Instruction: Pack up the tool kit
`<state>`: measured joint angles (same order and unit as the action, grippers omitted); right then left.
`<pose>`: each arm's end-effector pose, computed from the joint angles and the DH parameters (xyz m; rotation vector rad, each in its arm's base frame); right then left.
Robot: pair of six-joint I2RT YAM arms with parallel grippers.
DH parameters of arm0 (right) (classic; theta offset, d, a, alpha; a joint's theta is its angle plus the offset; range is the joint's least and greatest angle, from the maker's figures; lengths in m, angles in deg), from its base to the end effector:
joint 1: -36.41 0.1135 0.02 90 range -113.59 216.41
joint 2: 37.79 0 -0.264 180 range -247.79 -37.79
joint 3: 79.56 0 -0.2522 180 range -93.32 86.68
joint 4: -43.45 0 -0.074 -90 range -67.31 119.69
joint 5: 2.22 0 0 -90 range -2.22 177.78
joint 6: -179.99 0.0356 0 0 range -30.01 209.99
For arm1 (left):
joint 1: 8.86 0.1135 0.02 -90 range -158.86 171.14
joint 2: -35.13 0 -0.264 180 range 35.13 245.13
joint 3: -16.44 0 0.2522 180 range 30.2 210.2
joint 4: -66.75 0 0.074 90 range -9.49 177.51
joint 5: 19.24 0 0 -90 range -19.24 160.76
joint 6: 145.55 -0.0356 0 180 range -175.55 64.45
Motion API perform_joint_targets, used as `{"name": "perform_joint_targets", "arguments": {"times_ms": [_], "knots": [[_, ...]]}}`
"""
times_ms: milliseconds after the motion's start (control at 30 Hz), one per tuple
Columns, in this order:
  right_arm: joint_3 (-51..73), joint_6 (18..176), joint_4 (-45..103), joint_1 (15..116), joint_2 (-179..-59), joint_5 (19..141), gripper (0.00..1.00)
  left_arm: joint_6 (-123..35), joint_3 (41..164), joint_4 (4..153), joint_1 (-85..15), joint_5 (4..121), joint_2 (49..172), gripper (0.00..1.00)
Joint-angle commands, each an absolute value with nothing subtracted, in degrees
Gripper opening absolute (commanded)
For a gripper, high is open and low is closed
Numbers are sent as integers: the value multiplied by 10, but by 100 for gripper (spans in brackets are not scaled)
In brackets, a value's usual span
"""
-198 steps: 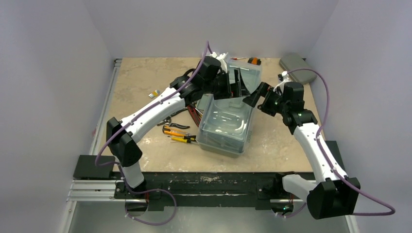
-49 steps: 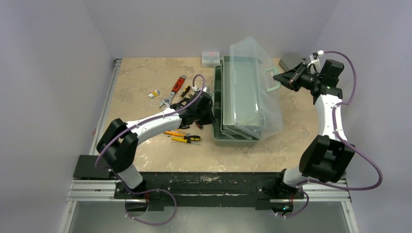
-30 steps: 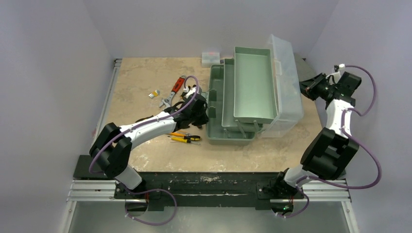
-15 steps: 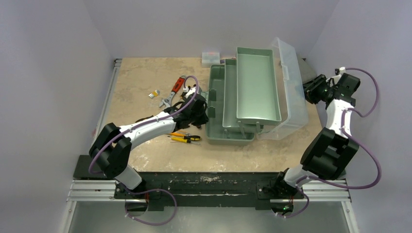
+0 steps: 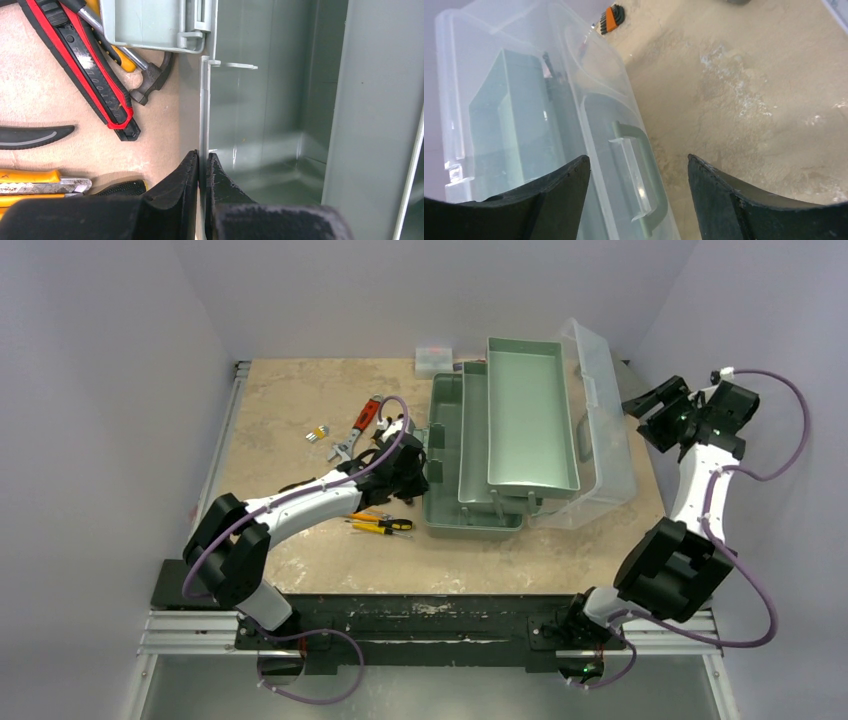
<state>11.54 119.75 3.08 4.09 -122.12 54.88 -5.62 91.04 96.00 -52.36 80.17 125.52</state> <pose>0.2889 -0.1599 0.3355 0.8180 1.9799 0.6011 0.2518 -0.2309 0.2317 -0.2184 2.4162 -0.5936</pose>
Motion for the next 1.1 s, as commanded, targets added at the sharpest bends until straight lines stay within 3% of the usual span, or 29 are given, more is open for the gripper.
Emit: {"name": "perform_joint_targets", "arguments": {"times_ms": [0, 400, 700, 1067], "knots": [[87, 1187, 14, 43, -1173, 587, 73, -72, 899, 980, -518, 803, 1234, 0], [71, 1180, -3, 43, -1119, 649, 83, -71, 892, 967, -518, 787, 1228, 0], [72, 1158, -7, 49, -1081, 618, 84, -61, 891, 945, -524, 764, 1241, 0], [-14, 1133, -55, 179, -1107, 637, 84, 23, 871, 878, -574, 780, 1259, 0]]}}
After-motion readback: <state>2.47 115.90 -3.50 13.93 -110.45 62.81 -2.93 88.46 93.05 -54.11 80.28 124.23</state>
